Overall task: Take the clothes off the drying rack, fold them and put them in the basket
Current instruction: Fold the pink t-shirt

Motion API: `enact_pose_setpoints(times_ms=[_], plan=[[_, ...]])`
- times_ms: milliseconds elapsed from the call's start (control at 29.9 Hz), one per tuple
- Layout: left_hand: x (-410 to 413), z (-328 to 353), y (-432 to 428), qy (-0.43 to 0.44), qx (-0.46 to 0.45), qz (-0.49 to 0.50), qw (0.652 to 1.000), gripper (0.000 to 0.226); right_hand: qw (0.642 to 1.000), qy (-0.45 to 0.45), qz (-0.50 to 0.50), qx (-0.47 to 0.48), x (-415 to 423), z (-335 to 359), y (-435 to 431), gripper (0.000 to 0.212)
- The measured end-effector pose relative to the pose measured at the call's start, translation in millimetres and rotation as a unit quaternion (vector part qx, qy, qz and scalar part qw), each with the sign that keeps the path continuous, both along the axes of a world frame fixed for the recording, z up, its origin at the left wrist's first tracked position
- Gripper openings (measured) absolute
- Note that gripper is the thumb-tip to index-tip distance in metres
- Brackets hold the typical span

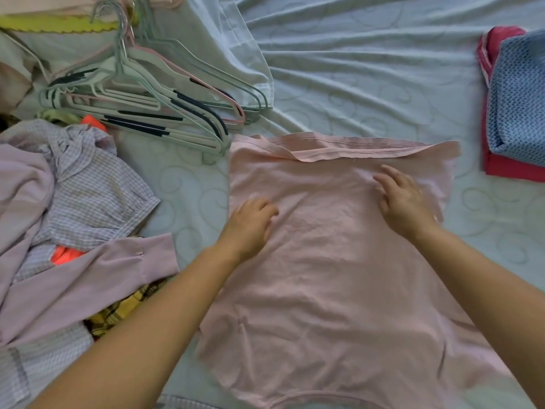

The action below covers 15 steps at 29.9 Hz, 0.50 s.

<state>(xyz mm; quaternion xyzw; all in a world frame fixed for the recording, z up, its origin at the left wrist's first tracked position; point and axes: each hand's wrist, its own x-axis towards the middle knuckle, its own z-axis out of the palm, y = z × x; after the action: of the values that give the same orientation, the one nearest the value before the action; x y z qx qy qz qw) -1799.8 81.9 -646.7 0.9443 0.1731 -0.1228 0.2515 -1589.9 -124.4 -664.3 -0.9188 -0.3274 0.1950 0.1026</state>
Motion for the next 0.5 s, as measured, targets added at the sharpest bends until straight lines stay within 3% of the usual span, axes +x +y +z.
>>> enact_pose_setpoints(times_ms=[100,167,267,301,334,401,468,501], plan=[[67,-15,16,0.091,0.001,-0.037,0.995,0.046,0.997,0.038,0.044,-0.048,30,-6,31,0.055],[95,-25,35,0.148,0.051,-0.041,0.987,0.058,0.995,0.055,0.018,-0.077,51,-8,41,0.063],[106,-25,76,0.144,0.088,0.146,0.975,0.072,0.993,0.031,-0.105,-0.044,74,-2,34,0.071],[102,-22,83,0.131,0.083,0.187,0.97,0.072,0.995,0.001,-0.099,-0.021,75,-2,27,0.067],[97,-20,84,0.108,0.113,0.16,0.975,0.07,0.998,-0.03,-0.053,0.013,69,-1,19,0.059],[84,-19,72,0.003,0.17,0.017,0.985,0.059,0.993,-0.045,0.099,0.042,50,-9,4,0.045],[68,-22,49,-0.006,0.15,-0.065,0.987,0.055,0.987,-0.027,0.16,-0.015,40,-21,-12,0.058],[57,-26,37,0.035,0.142,-0.066,0.987,0.056,0.991,-0.019,0.124,-0.036,39,-24,-19,0.07]])
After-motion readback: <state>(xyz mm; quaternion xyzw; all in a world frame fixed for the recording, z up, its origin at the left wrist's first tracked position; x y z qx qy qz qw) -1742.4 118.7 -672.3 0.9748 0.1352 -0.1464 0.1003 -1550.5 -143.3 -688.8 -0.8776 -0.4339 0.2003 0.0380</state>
